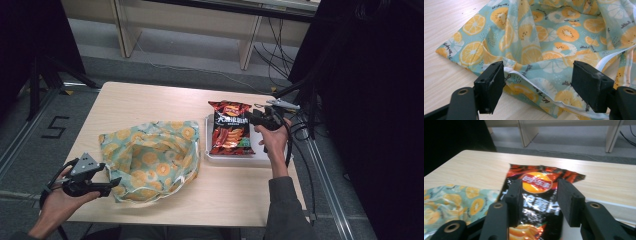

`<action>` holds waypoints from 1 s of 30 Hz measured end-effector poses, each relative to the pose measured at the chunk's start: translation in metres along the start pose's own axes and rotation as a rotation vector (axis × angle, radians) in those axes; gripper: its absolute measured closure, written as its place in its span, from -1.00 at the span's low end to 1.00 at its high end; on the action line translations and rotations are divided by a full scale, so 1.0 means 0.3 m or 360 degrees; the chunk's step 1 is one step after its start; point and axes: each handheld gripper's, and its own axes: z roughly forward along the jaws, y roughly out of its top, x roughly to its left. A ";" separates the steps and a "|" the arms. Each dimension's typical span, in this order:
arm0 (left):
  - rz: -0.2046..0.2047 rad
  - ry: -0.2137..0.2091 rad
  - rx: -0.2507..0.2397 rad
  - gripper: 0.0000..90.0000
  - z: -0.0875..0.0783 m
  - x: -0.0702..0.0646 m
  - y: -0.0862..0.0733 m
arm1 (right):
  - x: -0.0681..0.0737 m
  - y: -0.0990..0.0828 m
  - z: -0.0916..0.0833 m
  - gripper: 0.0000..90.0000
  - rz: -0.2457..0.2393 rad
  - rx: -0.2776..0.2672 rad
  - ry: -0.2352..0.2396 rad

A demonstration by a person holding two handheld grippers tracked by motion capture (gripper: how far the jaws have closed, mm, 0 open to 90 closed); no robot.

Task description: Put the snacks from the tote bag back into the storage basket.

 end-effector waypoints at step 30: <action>-0.0021 0.0008 -0.0007 -0.44 -0.005 0.000 -0.001 | 0.203 -0.002 -0.014 -0.02 -0.0165 0.0051 0.0238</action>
